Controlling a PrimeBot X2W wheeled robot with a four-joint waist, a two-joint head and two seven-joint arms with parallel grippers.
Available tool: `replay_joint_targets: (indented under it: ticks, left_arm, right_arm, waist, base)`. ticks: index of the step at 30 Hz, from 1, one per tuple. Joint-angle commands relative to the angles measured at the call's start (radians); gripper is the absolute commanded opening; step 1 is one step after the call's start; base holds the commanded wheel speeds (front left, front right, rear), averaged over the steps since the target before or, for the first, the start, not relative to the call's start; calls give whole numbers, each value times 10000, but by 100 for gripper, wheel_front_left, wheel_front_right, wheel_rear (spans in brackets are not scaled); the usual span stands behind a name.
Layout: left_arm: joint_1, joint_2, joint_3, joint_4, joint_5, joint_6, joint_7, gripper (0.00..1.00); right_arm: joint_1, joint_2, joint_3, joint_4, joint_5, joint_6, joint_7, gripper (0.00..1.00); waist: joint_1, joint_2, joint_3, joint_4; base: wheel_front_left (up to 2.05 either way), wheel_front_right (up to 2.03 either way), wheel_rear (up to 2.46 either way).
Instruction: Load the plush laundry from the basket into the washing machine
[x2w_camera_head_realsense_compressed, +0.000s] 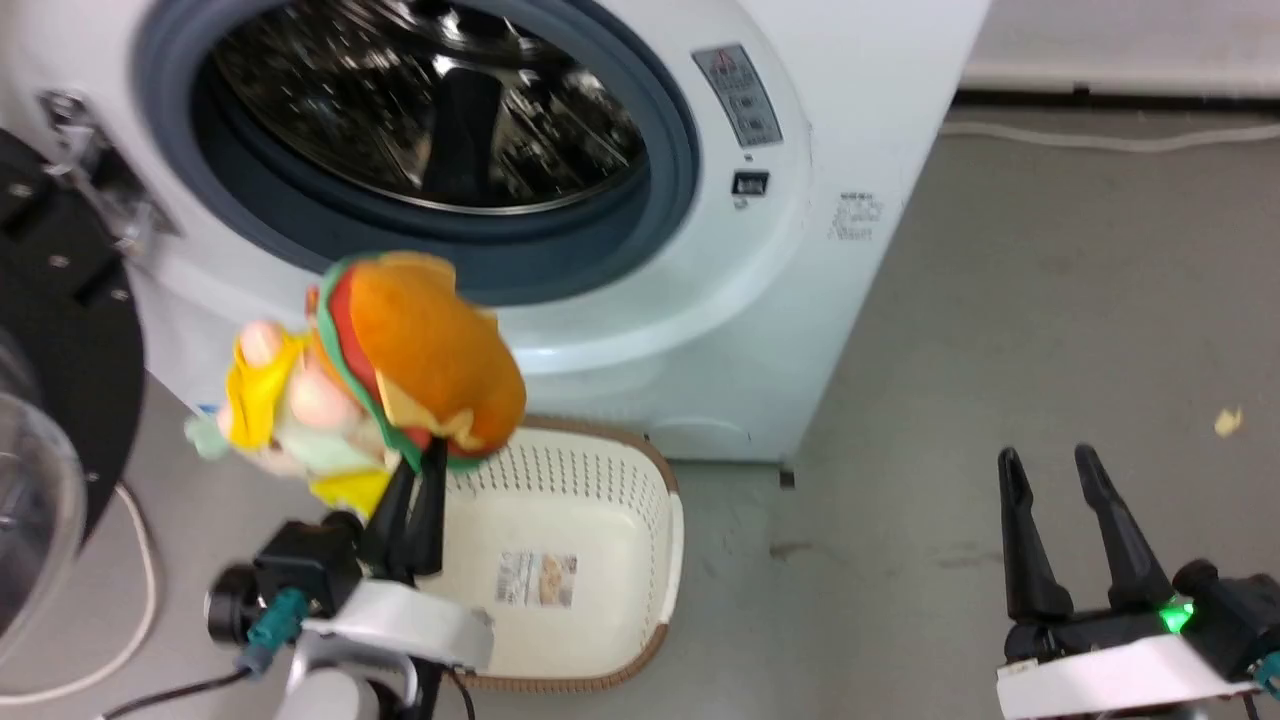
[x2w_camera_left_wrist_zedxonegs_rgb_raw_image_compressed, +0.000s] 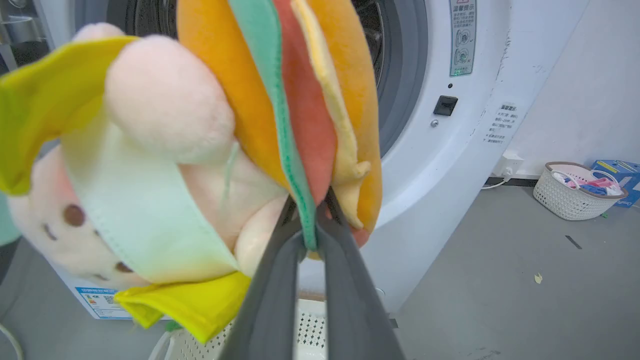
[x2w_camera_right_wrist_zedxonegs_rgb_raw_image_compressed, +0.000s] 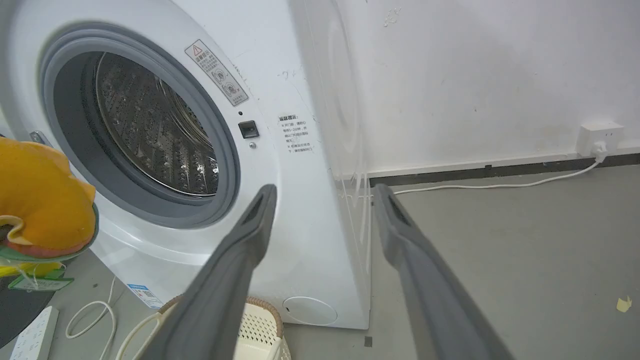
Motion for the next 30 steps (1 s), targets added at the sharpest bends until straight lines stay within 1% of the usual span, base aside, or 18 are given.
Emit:
replay_joint_targets:
  ticks: [1, 4, 8, 11, 13, 17, 19, 23, 27, 30]
  left_arm:
    - [-188, 5, 105, -147, 114, -68, -54, 0]
    - [-864, 174, 278, -373, 414, -272, -54, 0]
    - [-2359, 700, 332, 81, 597, -595, 142, 0]
    - [-3774, 1153, 381, 440, 639, -744, 936, 0]
    - [-4751, 1559, 298, 675, 794, -851, 1683, 0]
    - [-6753, 2320, 162, 1277, 763, -1077, 3241, 0]
    - [-7741, 2829, -114, 1660, 973, -1157, 3990, 0]
    - [-9551, 3585, -746, 2572, 1132, -1241, 5218, 0]
    - [-11025, 4091, -1474, 3525, 955, -1259, 6220, 0]
    - [-11867, 4323, -1847, 4250, 646, -1262, 7006, 0]
  right_arm:
    - [-136, -10, 40, -85, 11, -7, -44, 100]
    - [-421, -10, 150, -164, 113, -7, -44, 100]
    - [-821, -10, 272, -272, 300, -7, -44, 100]
    - [-1143, -10, 335, -342, 520, -7, -44, 100]
    - [-1361, -10, 390, -364, 665, -7, -44, 100]
    - [-1801, -10, 465, -381, 1040, -7, -44, 100]
    - [-2004, -10, 566, -412, 1337, -7, -44, 100]
    - [-2298, -10, 702, -540, 1720, -7, -44, 100]
    - [-2517, -10, 840, -603, 2019, -7, -44, 100]
    - [-2606, -10, 935, -649, 2162, -7, -44, 100]
  waist:
    - [0, 0, 460, -209]
    - [0, 0, 1128, -466]
    - [0, 0, 2114, -841]
    - [0, 0, 2917, -1184]
    - [0, 0, 3401, -1415]
    - [0, 0, 4310, -1899]
    - [0, 0, 4690, -2112]
    - [0, 0, 5266, -2483]
    - [0, 0, 5629, -2781]
    - [0, 0, 5802, -2906]
  base:
    - [0, 0, 0]
    - [0, 0, 0]
    - [0, 0, 0]
    - [0, 0, 0]
    - [0, 0, 0]
    - [0, 0, 0]
    - [0, 0, 0]
    - [0, 0, 0]
    - [0, 0, 0]
    - [0, 0, 0]
